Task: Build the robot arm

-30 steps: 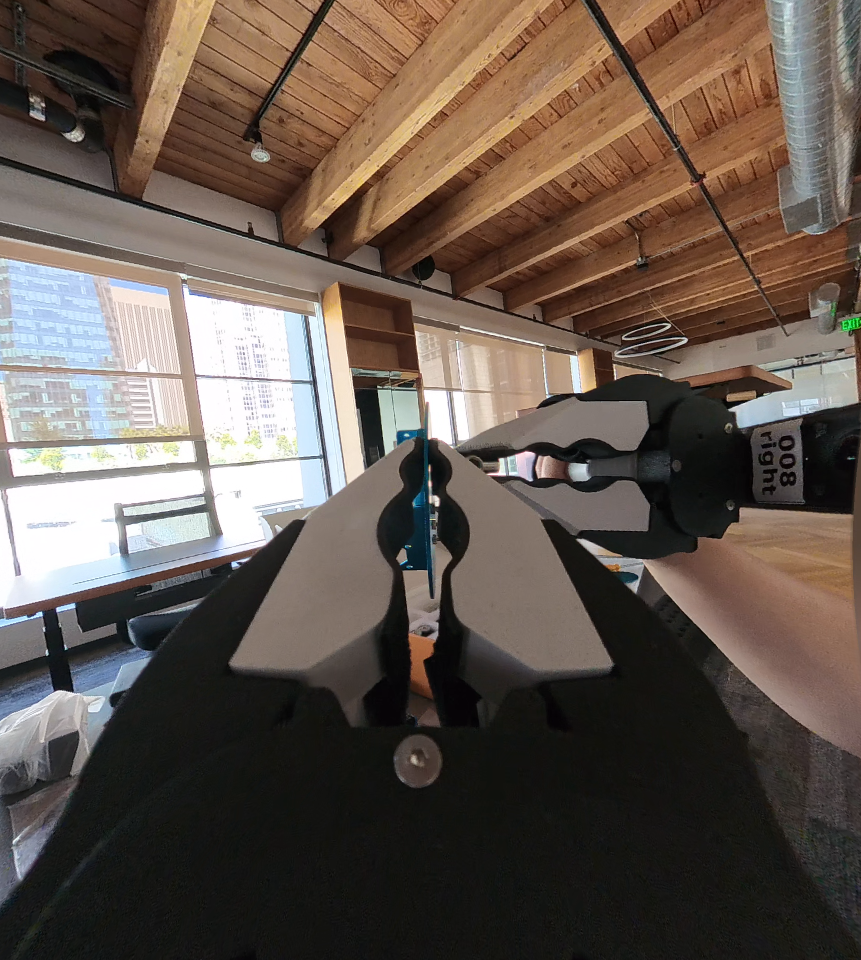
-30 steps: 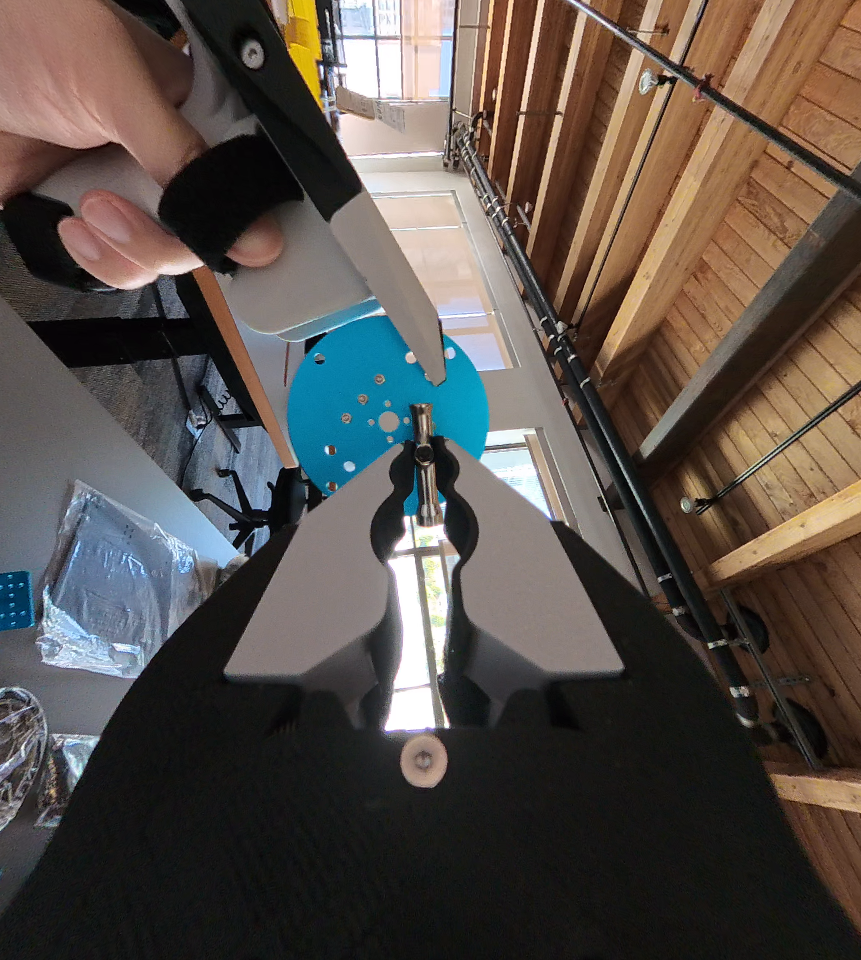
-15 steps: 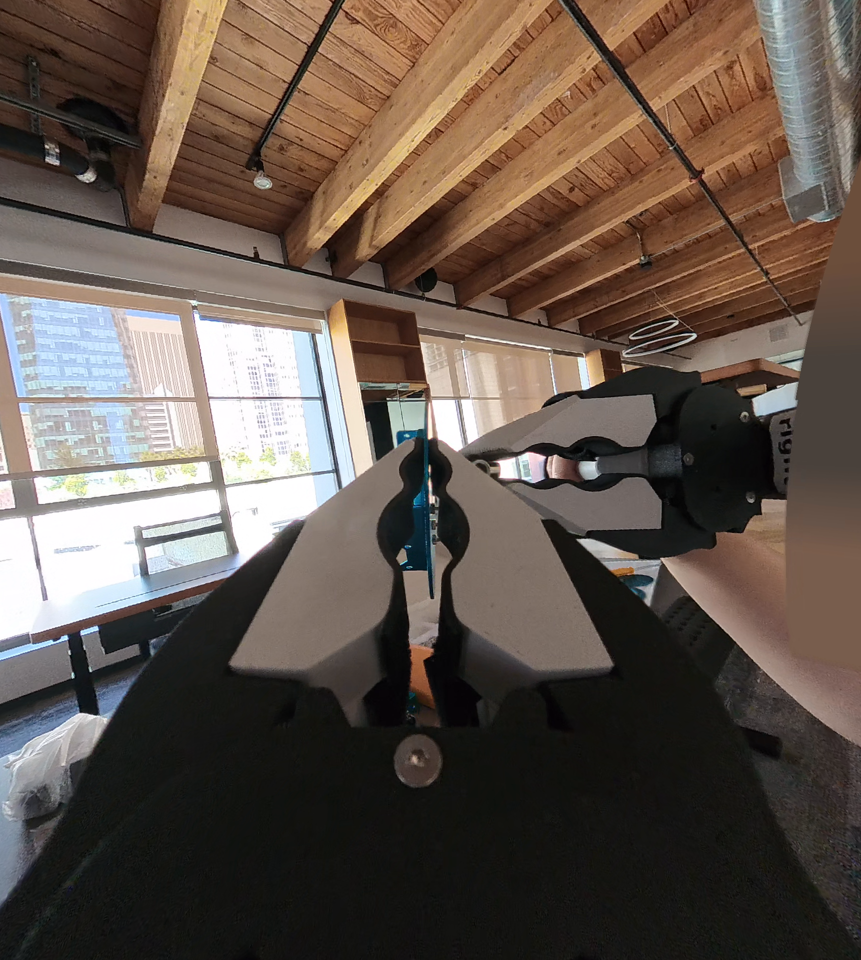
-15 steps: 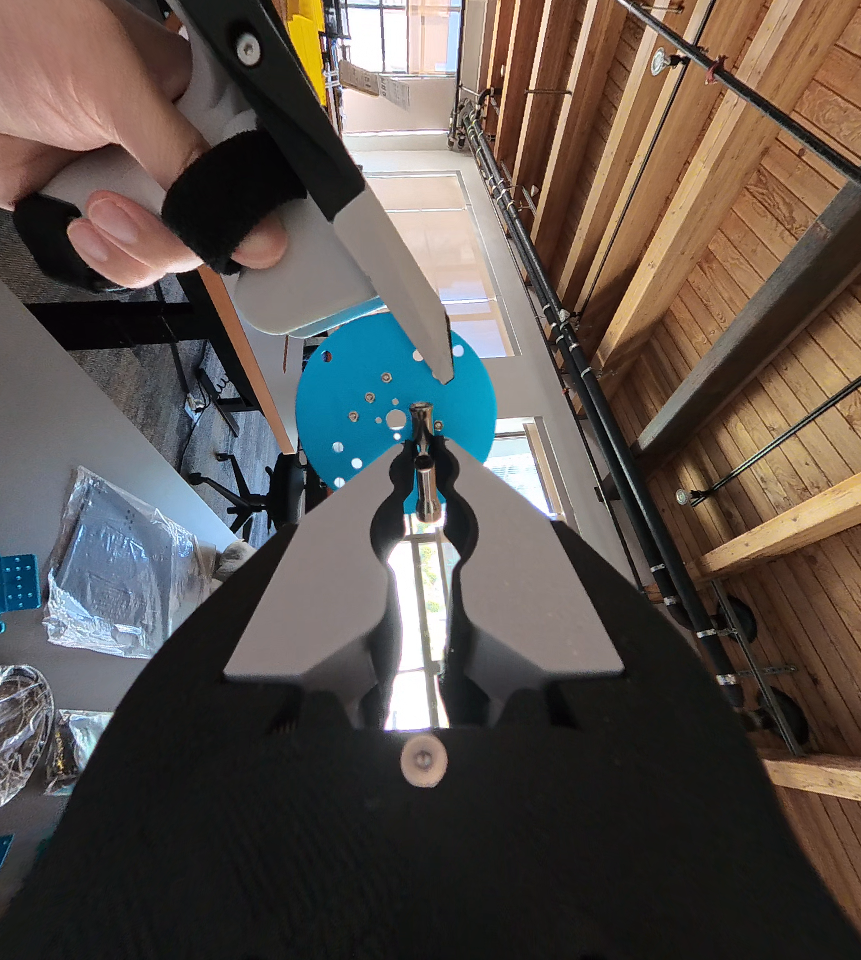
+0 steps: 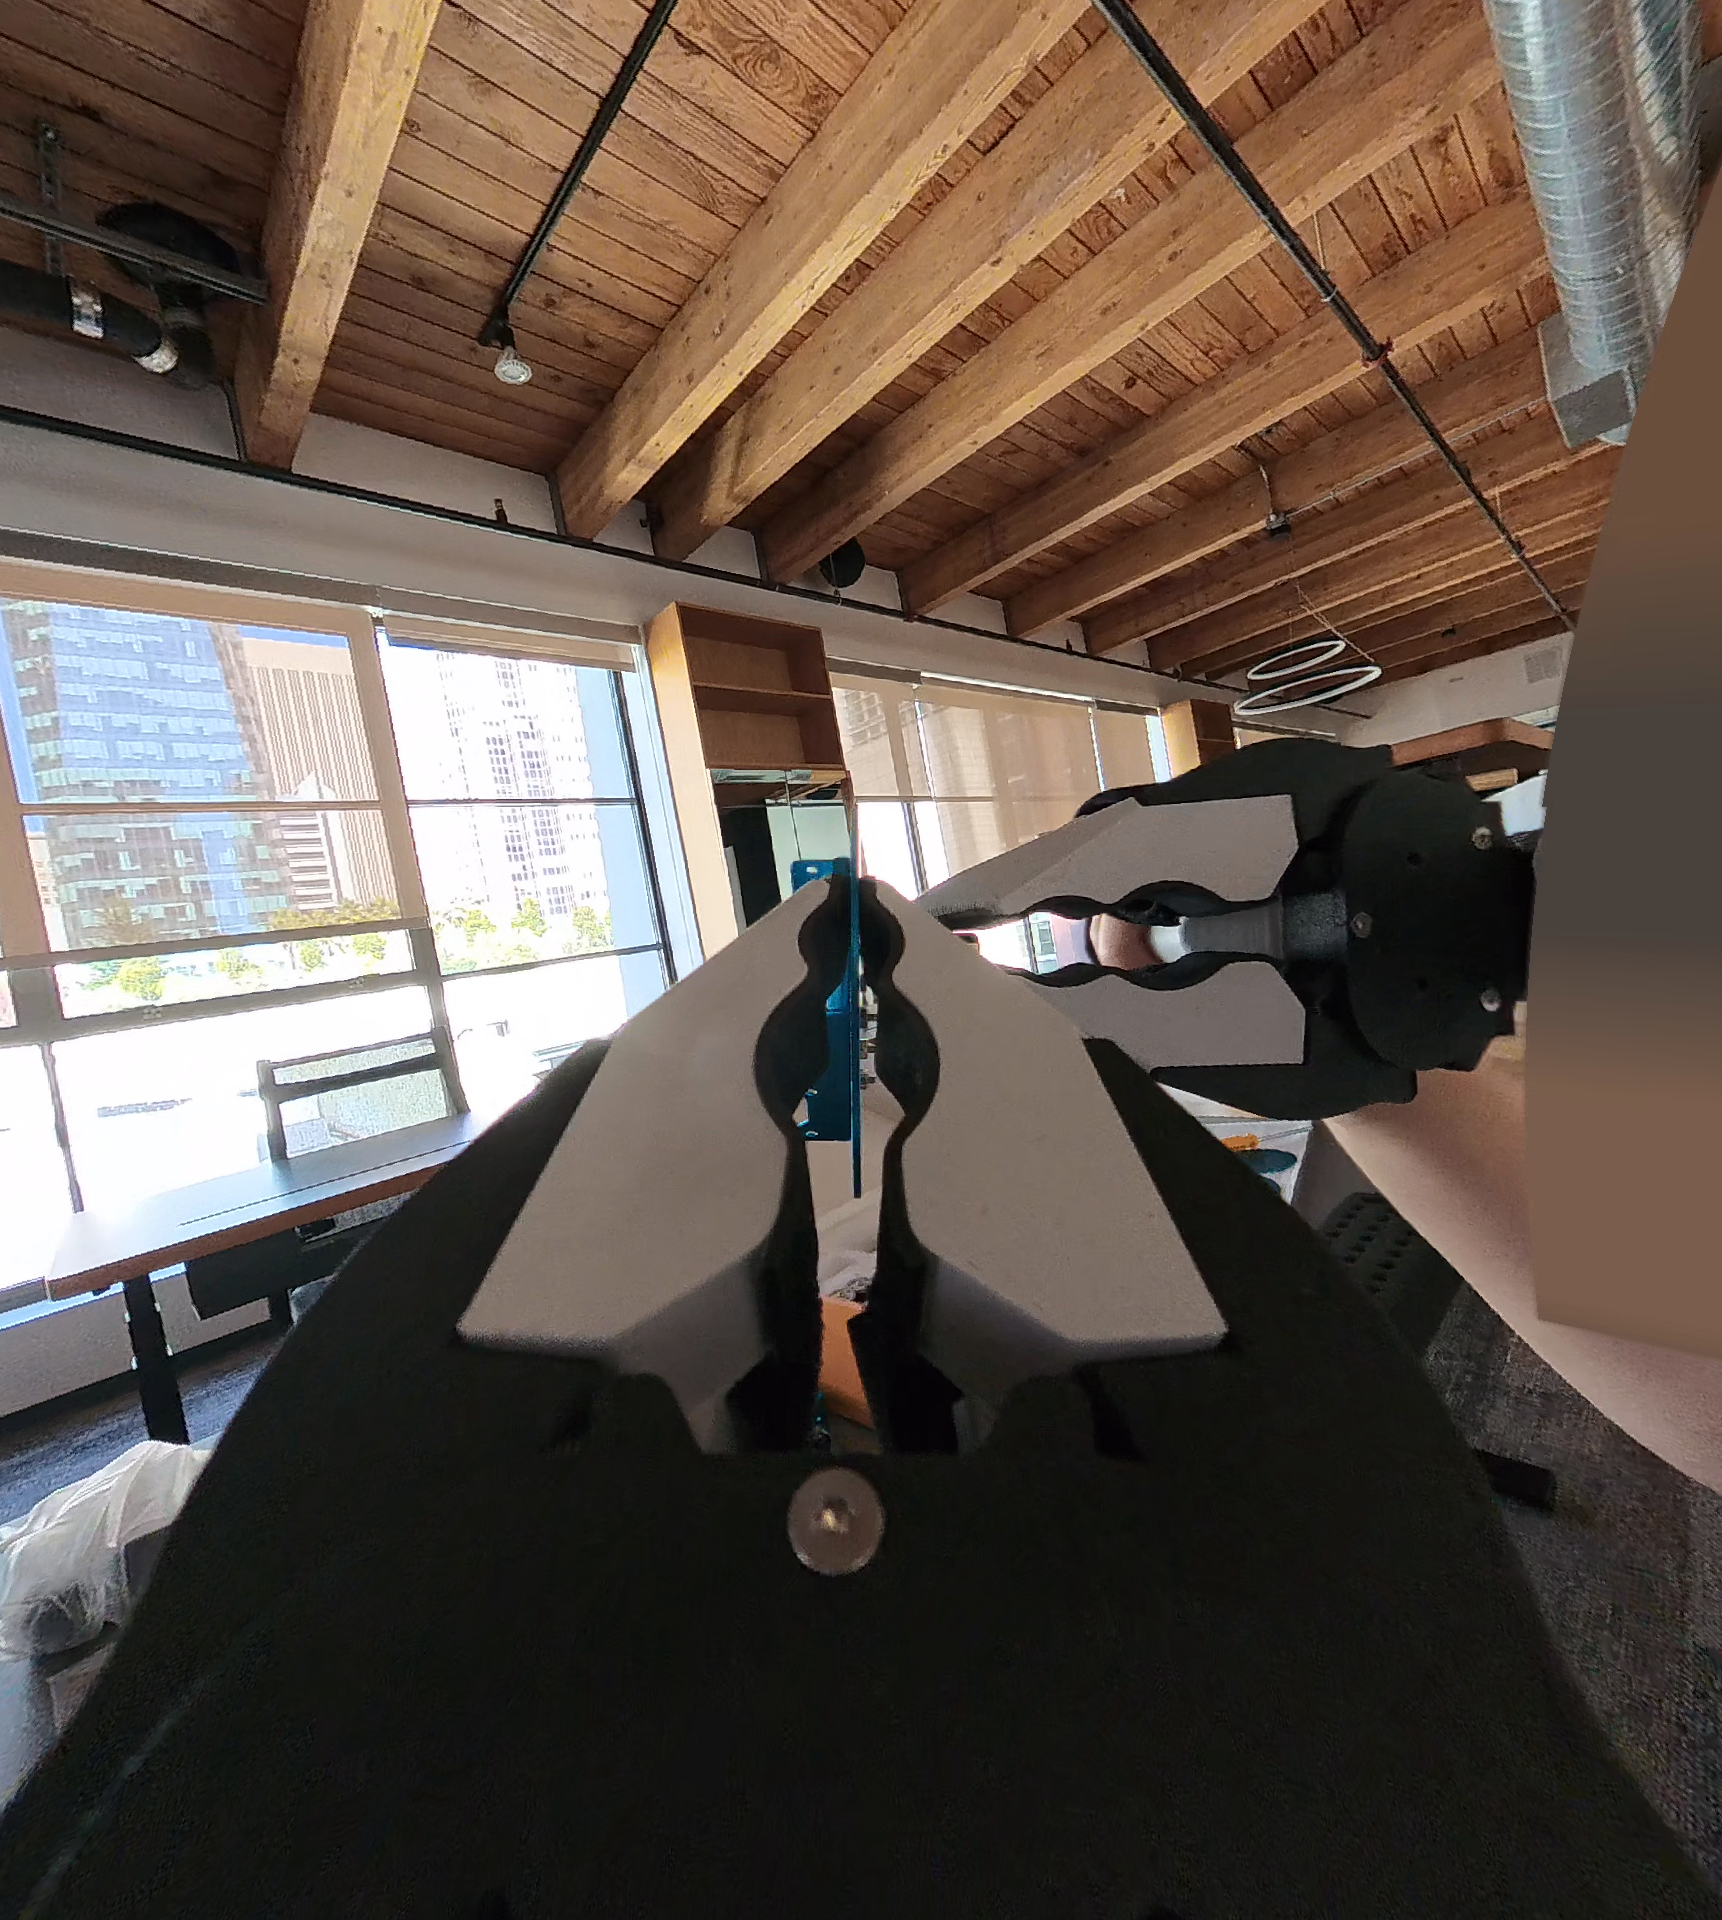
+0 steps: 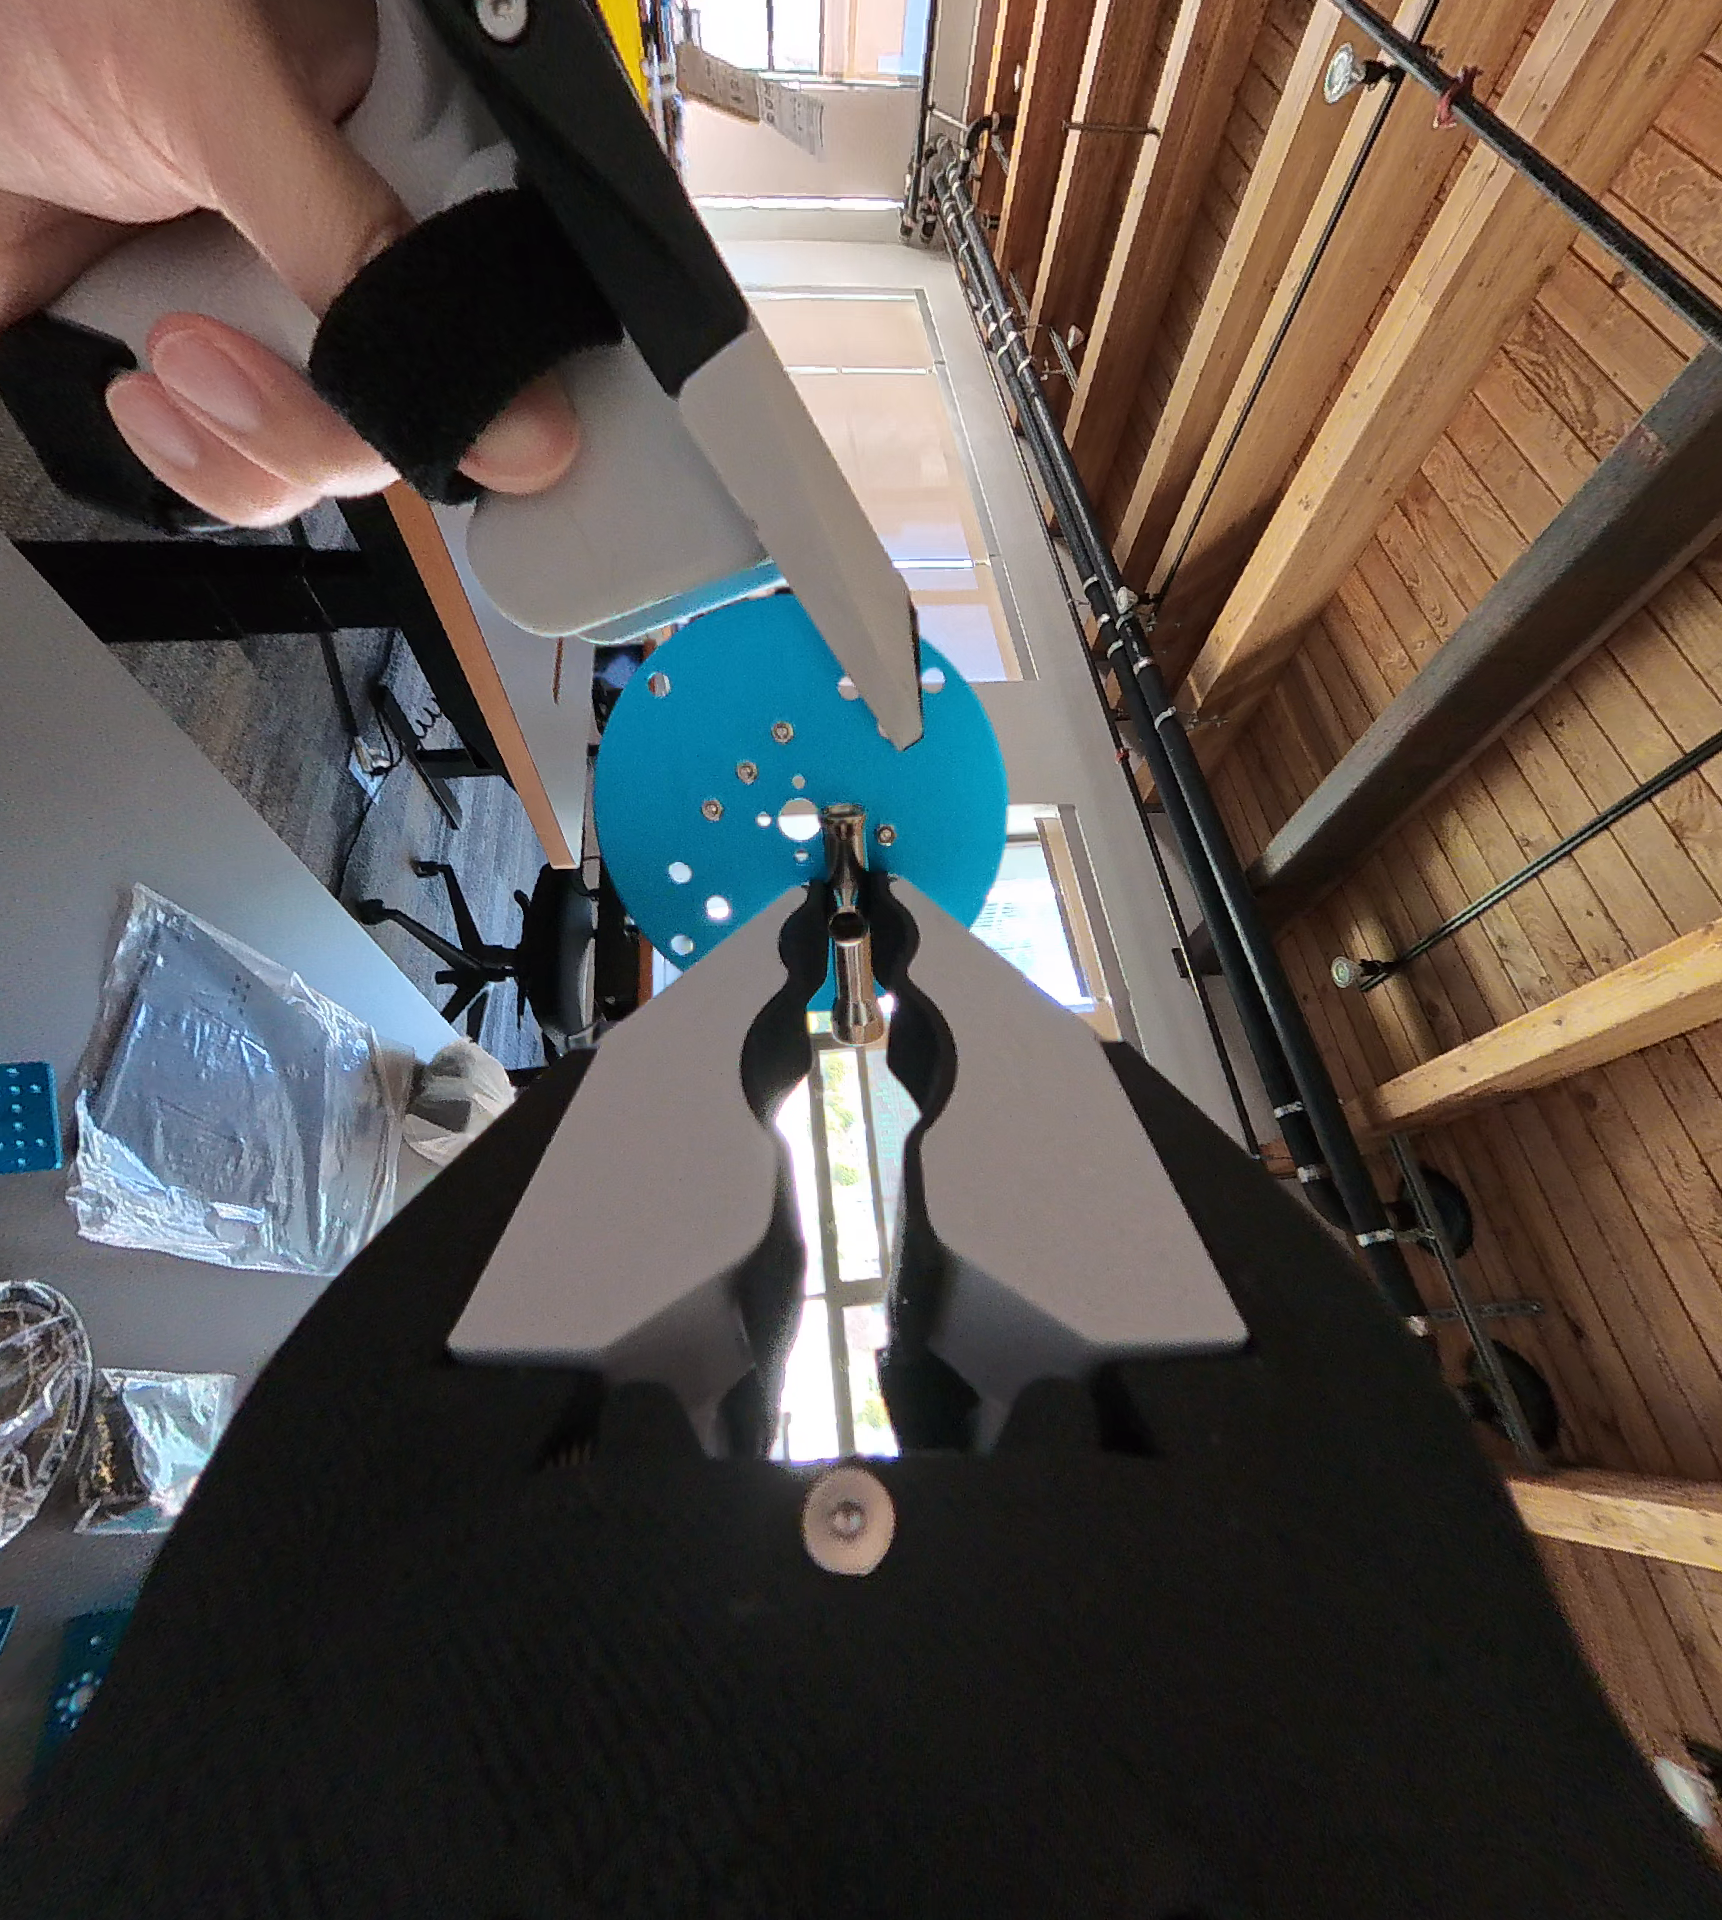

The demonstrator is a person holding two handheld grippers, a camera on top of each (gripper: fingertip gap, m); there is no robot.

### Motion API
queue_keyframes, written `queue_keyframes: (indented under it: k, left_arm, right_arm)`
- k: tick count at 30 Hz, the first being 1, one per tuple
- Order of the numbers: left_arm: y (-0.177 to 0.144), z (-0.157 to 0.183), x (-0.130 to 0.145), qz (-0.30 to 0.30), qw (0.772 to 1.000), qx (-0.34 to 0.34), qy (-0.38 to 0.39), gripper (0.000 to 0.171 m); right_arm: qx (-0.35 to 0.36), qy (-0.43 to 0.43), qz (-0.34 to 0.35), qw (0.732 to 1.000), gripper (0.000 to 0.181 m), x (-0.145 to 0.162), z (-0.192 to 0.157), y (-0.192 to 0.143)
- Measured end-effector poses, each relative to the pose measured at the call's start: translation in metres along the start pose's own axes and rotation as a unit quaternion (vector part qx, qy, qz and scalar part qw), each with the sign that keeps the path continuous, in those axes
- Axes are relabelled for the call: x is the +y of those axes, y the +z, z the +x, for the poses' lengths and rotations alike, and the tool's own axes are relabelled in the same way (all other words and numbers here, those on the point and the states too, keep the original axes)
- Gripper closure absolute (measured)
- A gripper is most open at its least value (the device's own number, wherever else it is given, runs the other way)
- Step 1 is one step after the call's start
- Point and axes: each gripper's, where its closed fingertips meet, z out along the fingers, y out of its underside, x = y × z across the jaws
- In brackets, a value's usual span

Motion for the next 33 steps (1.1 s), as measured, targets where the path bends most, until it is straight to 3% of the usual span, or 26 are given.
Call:
queue_keyframes:
  k: [7,9,14,18,22,24,26,30,31,32,33]
  left_arm:
    - [0.005,-0.001,0.007,-0.040,0.999,-0.021,-0.017,0.171]
    - [0.006,0.000,0.008,-0.048,0.998,-0.018,-0.023,0.171]
    - [0.007,-0.001,-0.001,-0.019,0.999,-0.028,-0.036,0.171]
    - [0.008,0.001,-0.009,0.015,0.999,-0.041,0.015,0.171]
    - [0.010,0.001,-0.017,0.032,0.996,-0.051,0.070,0.171]
    - [0.012,-0.001,-0.019,0.039,0.993,-0.059,0.095,0.171]
    - [0.012,-0.001,-0.020,0.049,0.988,-0.072,0.125,0.171]
    - [0.010,-0.005,-0.020,0.050,0.980,-0.097,0.166,0.171]
    - [0.009,-0.007,-0.019,0.042,0.981,-0.101,0.160,0.171]
    - [0.008,-0.009,-0.019,0.038,0.984,-0.100,0.145,0.171]
    - [0.008,-0.010,-0.019,0.035,0.987,-0.097,0.123,0.171]
  right_arm:
    - [0.026,-0.126,-0.044,0.991,0.175,0.005,-0.005,0.002]
    - [0.024,-0.125,-0.045,0.991,0.175,0.006,-0.006,0.001]
    - [0.075,0.020,-0.052,0.996,0.174,0.004,0.005,0.002]
    - [0.107,0.236,-0.026,0.966,0.174,0.004,0.013,0.004]
    - [0.115,0.437,0.029,0.892,0.176,0.003,0.021,0.007]
    - [0.122,0.527,0.060,0.839,0.174,0.004,0.024,0.009]
    - [0.125,0.631,0.108,0.758,0.175,0.004,0.025,0.012]
    - [0.094,0.798,0.219,0.554,0.175,0.003,0.024,0.018]
    - [0.083,0.815,0.233,0.525,0.175,0.004,0.022,0.019]
    - [0.083,0.809,0.240,0.530,0.175,0.004,0.022,0.018]
    - [0.088,0.789,0.230,0.562,0.174,0.004,0.020,0.018]
